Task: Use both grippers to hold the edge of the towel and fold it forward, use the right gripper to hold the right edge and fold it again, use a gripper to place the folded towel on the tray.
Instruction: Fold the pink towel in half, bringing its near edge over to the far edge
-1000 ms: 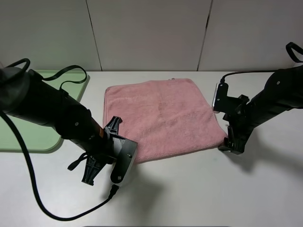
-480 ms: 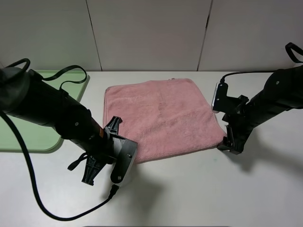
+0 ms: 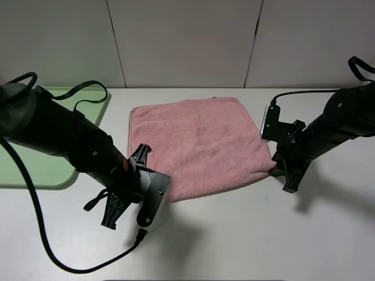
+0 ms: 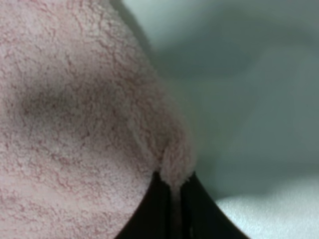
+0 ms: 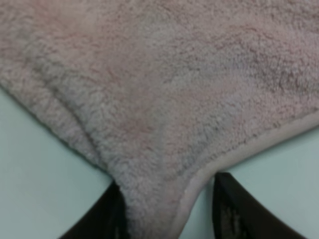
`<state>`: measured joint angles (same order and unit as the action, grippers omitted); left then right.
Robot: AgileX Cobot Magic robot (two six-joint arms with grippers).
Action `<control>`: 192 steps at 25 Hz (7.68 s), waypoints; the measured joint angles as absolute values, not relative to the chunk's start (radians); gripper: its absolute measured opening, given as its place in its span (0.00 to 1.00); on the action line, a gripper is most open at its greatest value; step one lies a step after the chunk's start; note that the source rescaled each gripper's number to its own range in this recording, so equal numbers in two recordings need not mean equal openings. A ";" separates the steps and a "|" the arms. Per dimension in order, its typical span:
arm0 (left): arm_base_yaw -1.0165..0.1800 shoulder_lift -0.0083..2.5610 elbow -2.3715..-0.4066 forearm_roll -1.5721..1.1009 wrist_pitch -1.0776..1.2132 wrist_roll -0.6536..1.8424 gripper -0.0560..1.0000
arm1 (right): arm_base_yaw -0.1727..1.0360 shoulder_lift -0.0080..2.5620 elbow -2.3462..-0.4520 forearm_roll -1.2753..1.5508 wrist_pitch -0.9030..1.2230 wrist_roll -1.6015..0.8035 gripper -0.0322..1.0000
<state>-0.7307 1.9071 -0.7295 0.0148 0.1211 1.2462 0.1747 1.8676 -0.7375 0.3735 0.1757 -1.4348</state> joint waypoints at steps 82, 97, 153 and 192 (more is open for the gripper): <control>-0.732 1.352 -0.708 0.207 0.523 0.748 0.05 | 0.183 1.284 -0.729 0.335 0.699 -1.006 0.03; -0.734 1.266 -0.711 0.189 0.595 0.729 0.05 | 0.186 1.198 -0.729 0.335 0.786 -0.941 0.03; -0.580 1.724 -0.952 0.389 0.460 0.494 0.05 | 0.186 1.644 -0.941 0.316 0.585 -0.888 0.03; -0.544 1.814 -1.030 0.435 0.392 0.503 0.81 | 0.182 1.737 -1.009 0.287 0.441 -0.888 0.93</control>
<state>-0.5442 1.8142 -1.0298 0.4348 0.3919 0.5030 0.1825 1.7368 -1.0089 0.2872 0.4408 -0.8882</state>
